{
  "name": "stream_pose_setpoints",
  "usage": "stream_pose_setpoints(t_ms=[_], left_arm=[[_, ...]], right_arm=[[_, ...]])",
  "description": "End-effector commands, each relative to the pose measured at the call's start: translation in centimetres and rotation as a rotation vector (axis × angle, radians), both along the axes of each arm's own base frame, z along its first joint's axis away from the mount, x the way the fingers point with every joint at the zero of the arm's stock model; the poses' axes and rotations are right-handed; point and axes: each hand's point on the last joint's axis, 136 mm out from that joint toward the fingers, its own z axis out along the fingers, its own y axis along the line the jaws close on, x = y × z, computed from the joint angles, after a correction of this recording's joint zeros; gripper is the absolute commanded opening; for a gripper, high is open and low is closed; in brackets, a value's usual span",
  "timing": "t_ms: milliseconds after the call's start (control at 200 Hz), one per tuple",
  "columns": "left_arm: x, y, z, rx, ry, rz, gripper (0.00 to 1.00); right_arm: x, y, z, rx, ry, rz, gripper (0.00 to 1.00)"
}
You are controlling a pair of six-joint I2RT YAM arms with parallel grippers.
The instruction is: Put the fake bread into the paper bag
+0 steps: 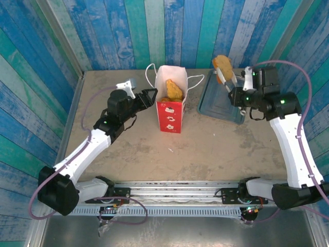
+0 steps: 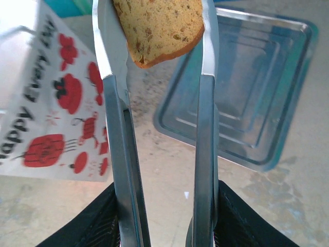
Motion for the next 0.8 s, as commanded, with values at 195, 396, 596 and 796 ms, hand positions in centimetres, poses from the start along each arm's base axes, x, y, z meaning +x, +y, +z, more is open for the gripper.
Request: stream_pose_setpoints(t_ms=[195,396,596,796], left_arm=[[0.9,-1.5,-1.1,-0.022,0.016,-0.025,0.69],[1.6,-1.9,-3.2,0.007,0.060,-0.022,0.63],[1.6,-1.8,-3.3,0.003,0.061,-0.015,0.58],[1.5,-1.9,-3.3,-0.007,0.062,-0.019,0.55]], right_arm=[[-0.7,5.2,6.1,0.088,-0.154,0.078,0.45],[-0.5,10.6,6.9,0.075,-0.182,0.184,0.45],[-0.1,15.0,5.6,0.030,-0.153,0.262,0.45],[0.4,16.2,2.4,-0.069,-0.034,0.281,0.45]])
